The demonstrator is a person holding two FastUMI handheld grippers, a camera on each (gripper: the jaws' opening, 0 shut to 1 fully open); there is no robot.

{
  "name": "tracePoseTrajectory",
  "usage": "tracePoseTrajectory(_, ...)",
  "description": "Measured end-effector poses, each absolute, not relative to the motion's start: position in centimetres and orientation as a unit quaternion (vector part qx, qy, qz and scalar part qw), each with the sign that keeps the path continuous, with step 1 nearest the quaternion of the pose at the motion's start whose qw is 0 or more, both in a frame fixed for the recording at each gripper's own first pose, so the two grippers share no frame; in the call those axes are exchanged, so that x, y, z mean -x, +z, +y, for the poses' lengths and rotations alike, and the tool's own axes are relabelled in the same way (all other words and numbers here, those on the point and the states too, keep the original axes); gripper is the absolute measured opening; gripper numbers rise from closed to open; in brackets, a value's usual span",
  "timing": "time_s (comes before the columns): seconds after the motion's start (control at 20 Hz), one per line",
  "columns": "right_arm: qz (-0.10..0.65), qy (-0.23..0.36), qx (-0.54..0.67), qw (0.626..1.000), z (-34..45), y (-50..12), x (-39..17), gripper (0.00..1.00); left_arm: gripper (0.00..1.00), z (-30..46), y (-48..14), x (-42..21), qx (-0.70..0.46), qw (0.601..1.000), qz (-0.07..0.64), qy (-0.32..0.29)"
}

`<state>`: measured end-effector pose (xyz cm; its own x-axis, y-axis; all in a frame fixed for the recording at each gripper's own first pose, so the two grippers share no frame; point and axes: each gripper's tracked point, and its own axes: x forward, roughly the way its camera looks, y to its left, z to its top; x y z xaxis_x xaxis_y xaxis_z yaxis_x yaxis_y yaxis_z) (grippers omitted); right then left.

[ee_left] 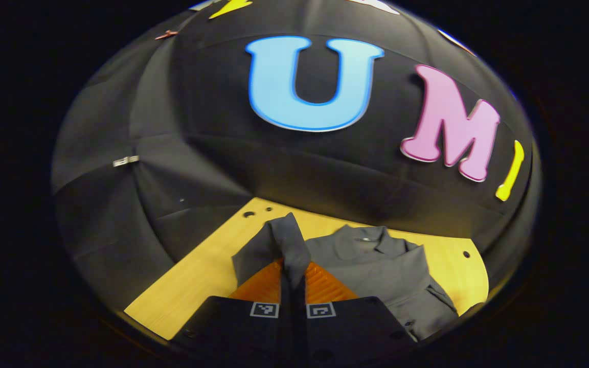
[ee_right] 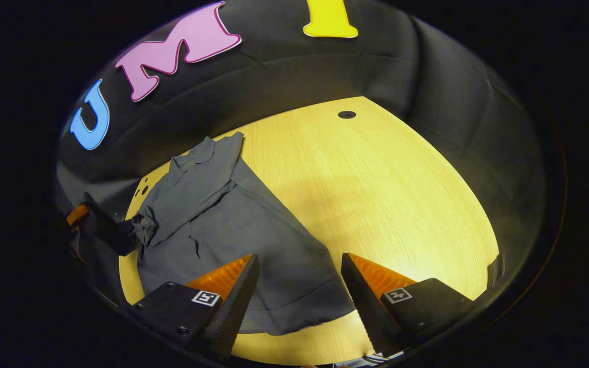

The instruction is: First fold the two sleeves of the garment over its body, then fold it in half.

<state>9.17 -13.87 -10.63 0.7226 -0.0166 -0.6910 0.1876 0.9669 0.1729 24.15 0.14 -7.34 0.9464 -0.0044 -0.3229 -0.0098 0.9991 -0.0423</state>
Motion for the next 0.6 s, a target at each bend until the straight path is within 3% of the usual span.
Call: tracePoseTrajectory(0.6,0.381,-0.069,-0.162,0.908,-17.3,-12.9,-5.4,0.99,0.06,-21.6,-12.3,-27.7,0.005,0.96,0.22,-0.172)
